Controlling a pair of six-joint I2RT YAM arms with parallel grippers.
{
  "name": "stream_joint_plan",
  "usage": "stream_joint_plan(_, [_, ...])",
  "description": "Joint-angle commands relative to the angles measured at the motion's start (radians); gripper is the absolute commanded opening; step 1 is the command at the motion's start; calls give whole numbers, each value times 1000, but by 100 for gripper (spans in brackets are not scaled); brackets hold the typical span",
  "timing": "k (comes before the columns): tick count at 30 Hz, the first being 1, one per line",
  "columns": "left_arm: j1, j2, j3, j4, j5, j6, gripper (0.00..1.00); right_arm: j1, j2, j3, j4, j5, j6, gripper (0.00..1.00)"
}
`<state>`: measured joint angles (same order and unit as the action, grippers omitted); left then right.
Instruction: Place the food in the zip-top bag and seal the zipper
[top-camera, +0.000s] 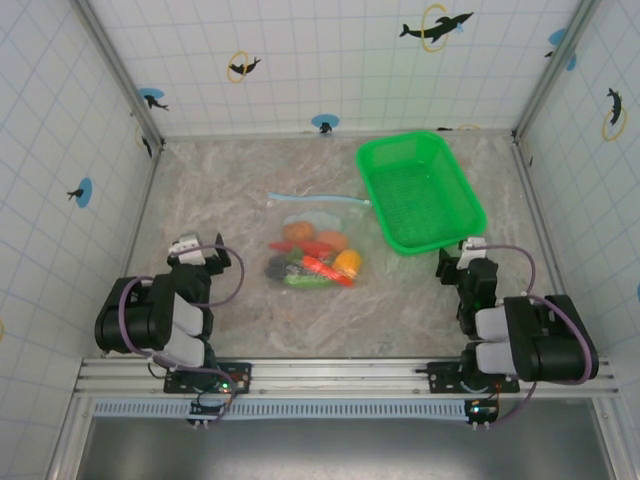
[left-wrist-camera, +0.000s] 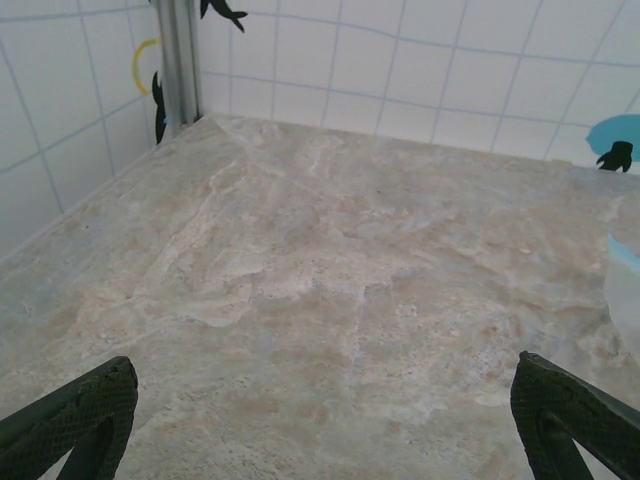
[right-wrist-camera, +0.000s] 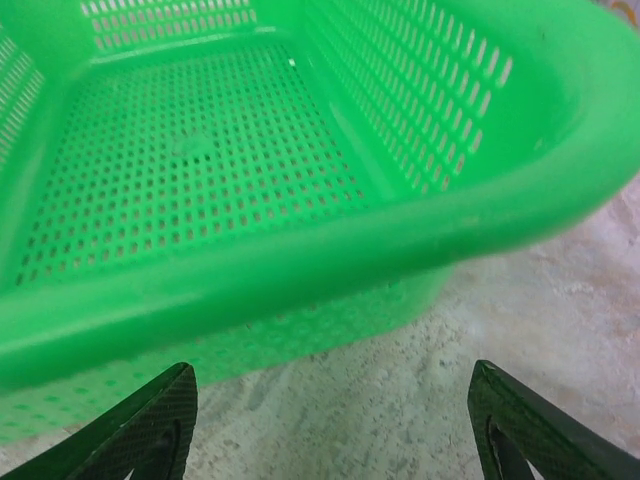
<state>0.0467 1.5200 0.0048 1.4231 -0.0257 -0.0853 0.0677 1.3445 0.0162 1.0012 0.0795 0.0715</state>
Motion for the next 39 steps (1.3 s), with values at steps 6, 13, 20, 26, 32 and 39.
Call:
stream_joint_plan(6, [7,-3,-12,-120,6,2,98,-23,122,-65,308,12,-16,73])
stream_joint_plan(13, [5,-11,-66,-25,-5,0,98,-34,200,-34,331,27,-1,100])
stream_joint_plan(20, [4,-5,1,-155,17,16,98,-23,174,-21,266,49,-4,100])
stream_joint_plan(26, [5,-4,0,-149,18,15,98,-19,171,-19,255,58,-5,100])
stream_joint_plan(32, [-2,-6,-10,-133,61,44,98,-29,173,-16,253,39,0,100])
stream_joint_plan(39, [27,-4,-3,-143,46,-8,98,-29,173,-16,253,39,1,100])
